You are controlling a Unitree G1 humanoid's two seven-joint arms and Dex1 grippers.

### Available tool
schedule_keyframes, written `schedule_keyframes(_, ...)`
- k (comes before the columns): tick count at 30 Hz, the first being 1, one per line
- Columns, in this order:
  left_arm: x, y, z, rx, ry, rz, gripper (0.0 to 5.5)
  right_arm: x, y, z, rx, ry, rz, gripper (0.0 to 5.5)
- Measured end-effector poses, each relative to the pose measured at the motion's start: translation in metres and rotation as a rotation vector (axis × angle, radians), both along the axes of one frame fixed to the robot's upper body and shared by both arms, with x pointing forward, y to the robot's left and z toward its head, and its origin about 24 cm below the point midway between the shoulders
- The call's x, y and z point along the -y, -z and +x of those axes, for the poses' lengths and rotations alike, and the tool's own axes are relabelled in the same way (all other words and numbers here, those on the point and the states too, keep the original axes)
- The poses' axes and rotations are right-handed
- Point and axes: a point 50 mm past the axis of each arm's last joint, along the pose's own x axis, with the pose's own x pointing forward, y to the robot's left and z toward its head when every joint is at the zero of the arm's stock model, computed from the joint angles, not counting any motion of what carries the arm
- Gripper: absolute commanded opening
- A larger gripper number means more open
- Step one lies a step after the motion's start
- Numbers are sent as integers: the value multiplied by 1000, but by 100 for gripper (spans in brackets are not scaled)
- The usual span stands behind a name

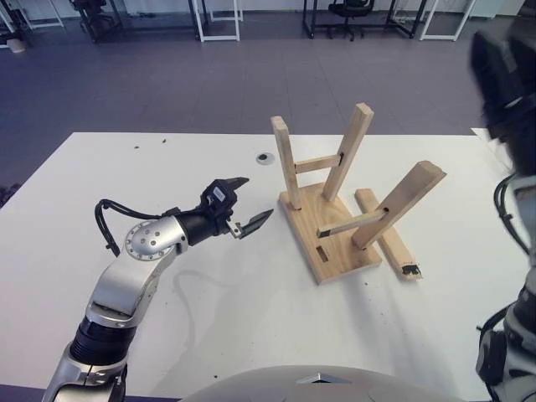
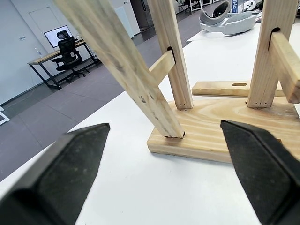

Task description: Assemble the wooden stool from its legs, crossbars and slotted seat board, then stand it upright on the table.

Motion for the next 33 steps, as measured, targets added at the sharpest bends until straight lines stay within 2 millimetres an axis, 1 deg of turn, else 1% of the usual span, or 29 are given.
schedule_keyframes(1, 0, 0, 0, 0, -1, -2, 436, 9, 13, 9, -84, 48, -21, 445)
schedule_keyframes(2, 1, 0, 0, 1, -2, -5, 436, 12, 31, 14, -167, 67, -44, 445)
schedule_keyframes(3, 1, 0, 0, 1, -4, -7, 436, 13, 71, 20, -331, 45, -84, 445)
schedule_keyframes(4, 1, 0, 0, 2, -5, -8, 436, 12, 93, 21, -410, 27, -103, 445)
schedule_keyframes(6, 1, 0, 0, 0, -6, -8, 436, 8, 154, 16, -635, -11, -170, 445)
schedule_keyframes(7, 1, 0, 1, 0, -6, -8, 436, 8, 184, 9, -747, -18, -171, 445)
schedule_keyframes(8, 1, 1, 1, -1, -7, -8, 436, 7, 208, 0, -840, -29, -180, 445)
schedule_keyframes(9, 0, 1, 1, -3, -8, -7, 436, 6, 226, -9, -907, -38, -187, 445)
schedule_keyframes(10, 1, 1, 1, -2, -8, -7, 436, 5, 237, -15, -950, -43, -185, 445)
schedule_keyframes(11, 1, 1, 1, -3, -7, -7, 436, 5, 242, -18, -970, -45, -208, 445)
schedule_keyframes(14, 2, 3, 2, -9, -6, 1, 436, 1, 249, -19, -1003, -63, -259, 445)
schedule_keyframes(17, 1, 3, 2, -6, -11, 11, 436, 2, 252, -21, -1031, -72, -293, 394)
schedule_keyframes(18, 1, 4, 2, -4, -13, 13, 436, 2, 253, -21, -1040, -79, -299, 368)
schedule_keyframes(20, 2, 4, 3, -4, -15, 12, 436, 0, 251, -21, -1069, -94, -320, 338)
schedule_keyframes(22, 3, 5, 3, -5, -17, 8, 436, -2, 250, -19, -1096, -105, -342, 289)
schedule_keyframes(26, 5, 7, 3, -10, -16, 2, 436, -1, 247, -15, -1128, -100, -406, 211)
schedule_keyframes(27, 5, 7, 3, -10, -17, 3, 436, -1, 247, -15, -1129, -98, -408, 207)
schedule_keyframes(29, 4, 6, 4, -6, -27, -4, 436, 8, 240, -8, -1096, -46, -373, 207)
schedule_keyframes(30, 3, 3, 5, 2, -32, -16, 436, 17, 229, 0, -1043, 8, -345, 207)
schedule_keyframes(31, 2, -5, 8, 21, -37, -79, 436, 34, 203, 14, -928, 105, -319, 207)
schedule_keyframes(32, 3, -21, 13, 65, -45, -183, 436, 51, 157, 30, -742, 205, -331, 207)
schedule_keyframes(33, 4, -39, 17, 102, -41, -296, 436, 57, 116, 39, -579, 260, -411, 207)
